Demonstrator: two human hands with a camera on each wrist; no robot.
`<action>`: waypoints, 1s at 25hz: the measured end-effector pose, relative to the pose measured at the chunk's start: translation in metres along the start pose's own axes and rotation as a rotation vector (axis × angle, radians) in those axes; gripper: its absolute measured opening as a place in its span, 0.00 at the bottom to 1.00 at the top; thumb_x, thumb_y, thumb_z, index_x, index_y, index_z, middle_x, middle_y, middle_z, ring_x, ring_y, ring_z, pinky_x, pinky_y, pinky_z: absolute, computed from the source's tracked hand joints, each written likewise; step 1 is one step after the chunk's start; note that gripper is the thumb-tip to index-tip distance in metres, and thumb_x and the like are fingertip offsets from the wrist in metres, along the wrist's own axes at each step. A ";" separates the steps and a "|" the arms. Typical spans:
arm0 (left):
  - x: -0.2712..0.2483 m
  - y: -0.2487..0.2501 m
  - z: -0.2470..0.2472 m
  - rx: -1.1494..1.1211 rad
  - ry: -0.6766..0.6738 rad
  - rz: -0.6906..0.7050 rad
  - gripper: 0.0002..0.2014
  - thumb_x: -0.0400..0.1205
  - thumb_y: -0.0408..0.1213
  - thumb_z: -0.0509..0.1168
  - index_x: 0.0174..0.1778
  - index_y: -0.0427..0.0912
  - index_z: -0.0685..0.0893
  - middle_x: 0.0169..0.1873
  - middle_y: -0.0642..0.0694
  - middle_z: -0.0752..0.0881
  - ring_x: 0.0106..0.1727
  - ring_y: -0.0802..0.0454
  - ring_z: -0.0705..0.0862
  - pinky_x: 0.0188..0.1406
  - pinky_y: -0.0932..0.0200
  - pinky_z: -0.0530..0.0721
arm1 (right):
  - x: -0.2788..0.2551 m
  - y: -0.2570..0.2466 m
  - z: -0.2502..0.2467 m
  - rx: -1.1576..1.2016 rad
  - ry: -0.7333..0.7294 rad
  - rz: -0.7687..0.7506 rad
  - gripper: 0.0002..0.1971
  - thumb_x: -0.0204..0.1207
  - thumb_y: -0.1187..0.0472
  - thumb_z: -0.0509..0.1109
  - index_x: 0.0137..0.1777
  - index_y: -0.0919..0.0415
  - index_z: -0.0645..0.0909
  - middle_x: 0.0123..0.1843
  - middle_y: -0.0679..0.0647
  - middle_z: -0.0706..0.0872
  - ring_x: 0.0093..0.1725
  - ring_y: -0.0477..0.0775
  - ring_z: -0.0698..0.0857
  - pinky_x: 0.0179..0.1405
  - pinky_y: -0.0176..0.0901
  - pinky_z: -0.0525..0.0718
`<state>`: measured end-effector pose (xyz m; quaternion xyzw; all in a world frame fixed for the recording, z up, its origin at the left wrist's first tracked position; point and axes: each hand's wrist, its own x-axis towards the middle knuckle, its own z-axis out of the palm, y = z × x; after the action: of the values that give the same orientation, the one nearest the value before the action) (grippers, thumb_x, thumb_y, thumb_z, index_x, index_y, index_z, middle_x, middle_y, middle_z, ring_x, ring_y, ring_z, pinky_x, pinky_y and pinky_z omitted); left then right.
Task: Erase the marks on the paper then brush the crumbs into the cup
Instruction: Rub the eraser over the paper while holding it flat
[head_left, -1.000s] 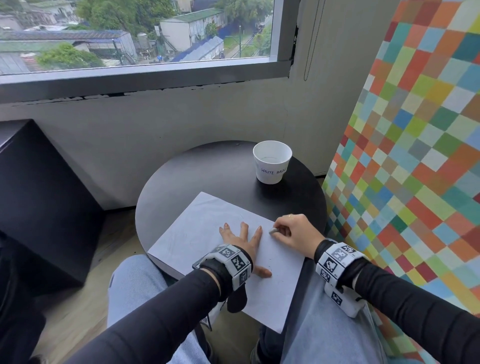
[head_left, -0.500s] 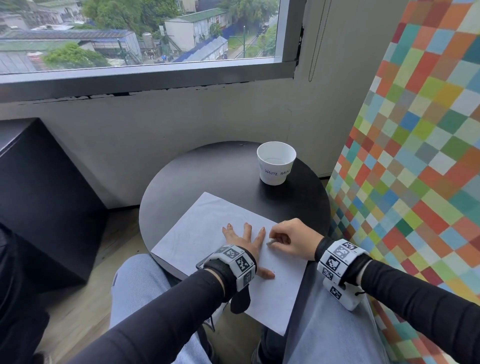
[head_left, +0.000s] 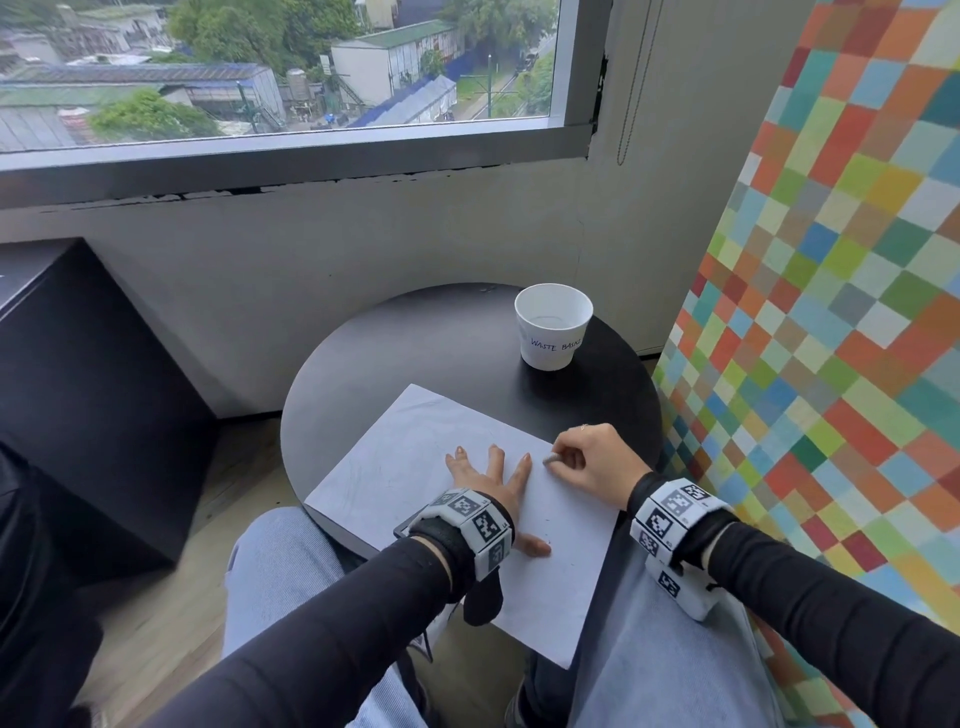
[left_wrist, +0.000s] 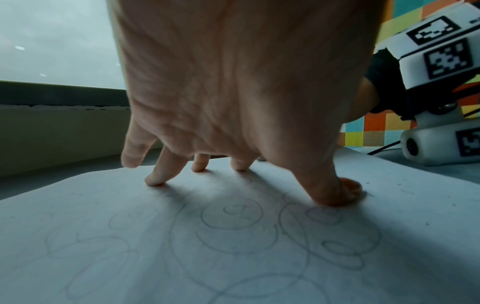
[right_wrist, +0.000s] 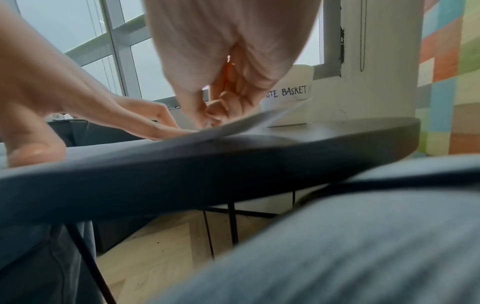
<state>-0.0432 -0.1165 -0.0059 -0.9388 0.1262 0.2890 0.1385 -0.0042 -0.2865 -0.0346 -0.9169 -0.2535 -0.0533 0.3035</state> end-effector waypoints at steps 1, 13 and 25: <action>0.000 0.000 0.000 0.001 -0.003 -0.002 0.58 0.73 0.77 0.58 0.85 0.53 0.30 0.86 0.38 0.39 0.82 0.19 0.42 0.80 0.26 0.44 | -0.002 -0.001 0.002 0.012 -0.029 -0.025 0.07 0.69 0.61 0.77 0.33 0.61 0.84 0.26 0.43 0.77 0.26 0.42 0.74 0.32 0.31 0.70; 0.004 0.001 0.000 0.018 0.001 -0.014 0.59 0.72 0.79 0.58 0.85 0.54 0.30 0.86 0.38 0.40 0.82 0.18 0.45 0.79 0.25 0.44 | -0.004 0.002 -0.003 0.065 -0.045 -0.018 0.06 0.69 0.59 0.78 0.34 0.60 0.86 0.24 0.42 0.77 0.26 0.38 0.75 0.32 0.21 0.69; 0.002 -0.003 0.005 -0.013 0.035 -0.004 0.60 0.71 0.79 0.57 0.86 0.51 0.31 0.86 0.40 0.40 0.83 0.21 0.44 0.79 0.26 0.46 | -0.010 -0.010 0.008 0.054 -0.128 -0.061 0.08 0.69 0.56 0.77 0.34 0.60 0.86 0.25 0.44 0.80 0.27 0.45 0.77 0.30 0.27 0.71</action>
<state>-0.0431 -0.1127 -0.0102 -0.9449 0.1246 0.2729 0.1308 -0.0182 -0.2791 -0.0384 -0.9018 -0.3017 0.0032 0.3094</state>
